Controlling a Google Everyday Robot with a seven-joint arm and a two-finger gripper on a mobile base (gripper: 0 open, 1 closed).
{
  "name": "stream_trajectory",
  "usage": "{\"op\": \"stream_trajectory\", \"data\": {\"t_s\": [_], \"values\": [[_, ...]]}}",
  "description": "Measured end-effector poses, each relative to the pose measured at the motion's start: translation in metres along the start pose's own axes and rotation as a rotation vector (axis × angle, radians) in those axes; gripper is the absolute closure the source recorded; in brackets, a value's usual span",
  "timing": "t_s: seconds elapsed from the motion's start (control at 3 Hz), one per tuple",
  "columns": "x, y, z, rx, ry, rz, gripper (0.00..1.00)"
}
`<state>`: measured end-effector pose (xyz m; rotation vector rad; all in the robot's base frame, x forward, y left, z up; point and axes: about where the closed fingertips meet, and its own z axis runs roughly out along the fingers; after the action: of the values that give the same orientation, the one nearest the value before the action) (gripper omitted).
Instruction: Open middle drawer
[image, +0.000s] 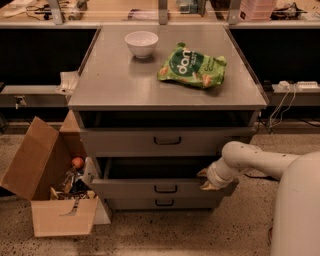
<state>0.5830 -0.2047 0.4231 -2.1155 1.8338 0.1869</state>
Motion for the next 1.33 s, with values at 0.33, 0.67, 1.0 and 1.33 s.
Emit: {"op": "stream_trajectory", "data": {"t_s": [0.33,0.67,1.0,1.33], "values": [[0.0,0.0,0.0001,0.0,0.0,0.0,0.39],[0.0,0.0,0.0001,0.0,0.0,0.0,0.16],[0.0,0.0001,0.0001,0.0,0.0,0.0,0.0],[0.0,0.0001,0.0001,0.0,0.0,0.0,0.0]]}}
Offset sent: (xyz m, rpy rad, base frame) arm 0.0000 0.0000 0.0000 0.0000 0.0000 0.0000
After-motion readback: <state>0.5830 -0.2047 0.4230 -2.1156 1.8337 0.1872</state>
